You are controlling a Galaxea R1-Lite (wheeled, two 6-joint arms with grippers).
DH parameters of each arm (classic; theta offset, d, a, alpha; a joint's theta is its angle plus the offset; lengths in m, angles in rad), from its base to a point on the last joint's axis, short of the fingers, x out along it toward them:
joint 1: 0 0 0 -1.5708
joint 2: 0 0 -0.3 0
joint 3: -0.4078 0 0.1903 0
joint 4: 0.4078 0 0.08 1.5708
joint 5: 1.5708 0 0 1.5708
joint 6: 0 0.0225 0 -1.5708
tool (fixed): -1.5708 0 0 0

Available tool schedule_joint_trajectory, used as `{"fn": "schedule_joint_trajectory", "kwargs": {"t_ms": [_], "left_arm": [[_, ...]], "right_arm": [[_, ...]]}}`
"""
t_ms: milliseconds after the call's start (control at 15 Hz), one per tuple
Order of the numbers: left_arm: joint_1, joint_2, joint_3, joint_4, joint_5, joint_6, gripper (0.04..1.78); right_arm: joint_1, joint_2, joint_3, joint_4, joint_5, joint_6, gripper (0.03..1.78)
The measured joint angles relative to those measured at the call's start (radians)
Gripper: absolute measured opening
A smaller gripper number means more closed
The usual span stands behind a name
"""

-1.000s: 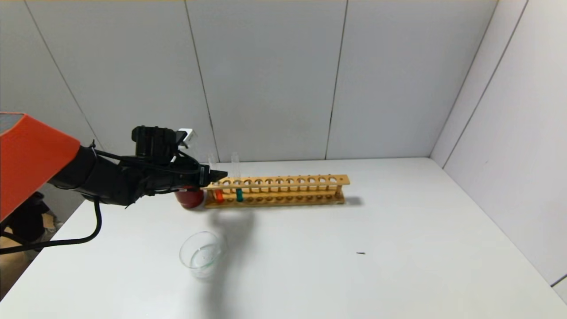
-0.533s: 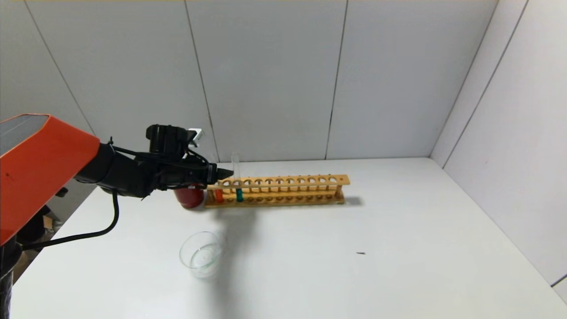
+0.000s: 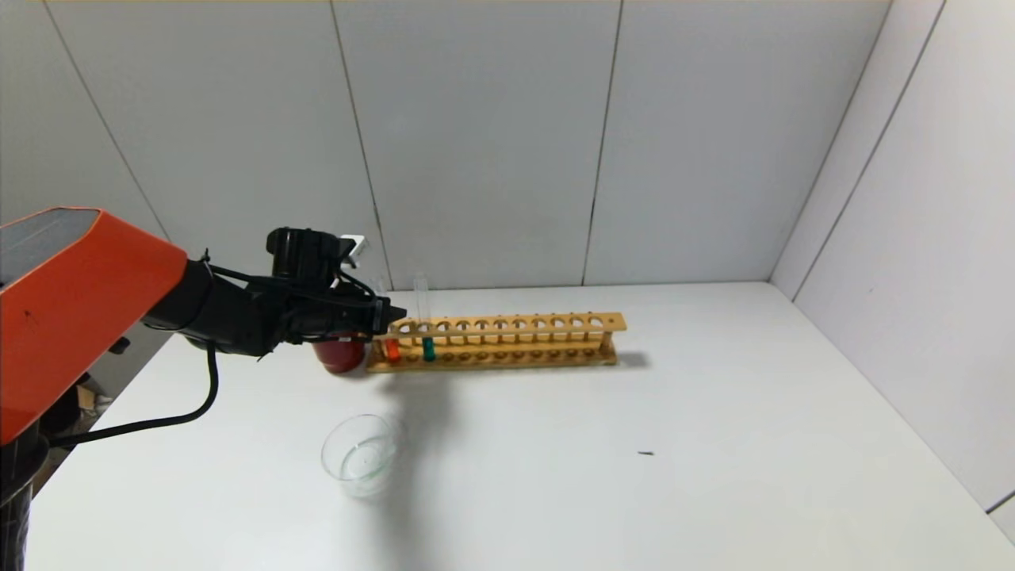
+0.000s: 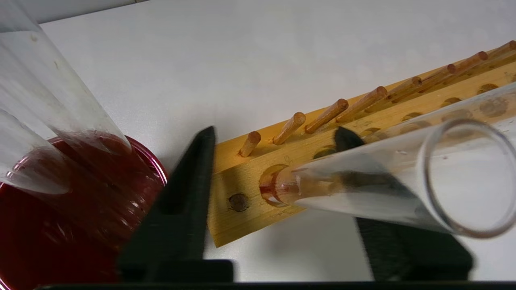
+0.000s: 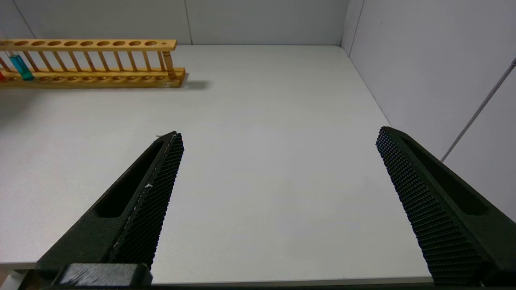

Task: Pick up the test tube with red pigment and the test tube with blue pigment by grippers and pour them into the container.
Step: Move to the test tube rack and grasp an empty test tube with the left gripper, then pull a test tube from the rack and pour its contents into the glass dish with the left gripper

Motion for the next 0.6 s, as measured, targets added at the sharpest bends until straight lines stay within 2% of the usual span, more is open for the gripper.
{"fn": "schedule_joint_trajectory", "kwargs": {"t_ms": [133, 267, 600], "left_arm": [[-0.001, -0.004, 0.005, 0.000, 0.005, 0.000, 0.55], [-0.005, -0.010, 0.007, -0.002, 0.011, 0.001, 0.34], [-0.010, -0.057, 0.000, 0.012, 0.013, 0.004, 0.33]], "right_arm": [[0.000, 0.000, 0.000, 0.000, 0.000, 0.000, 1.75], [0.000, 0.000, 0.000, 0.000, 0.000, 0.000, 1.75], [0.000, 0.000, 0.000, 0.000, 0.000, 0.000, 1.75]]}}
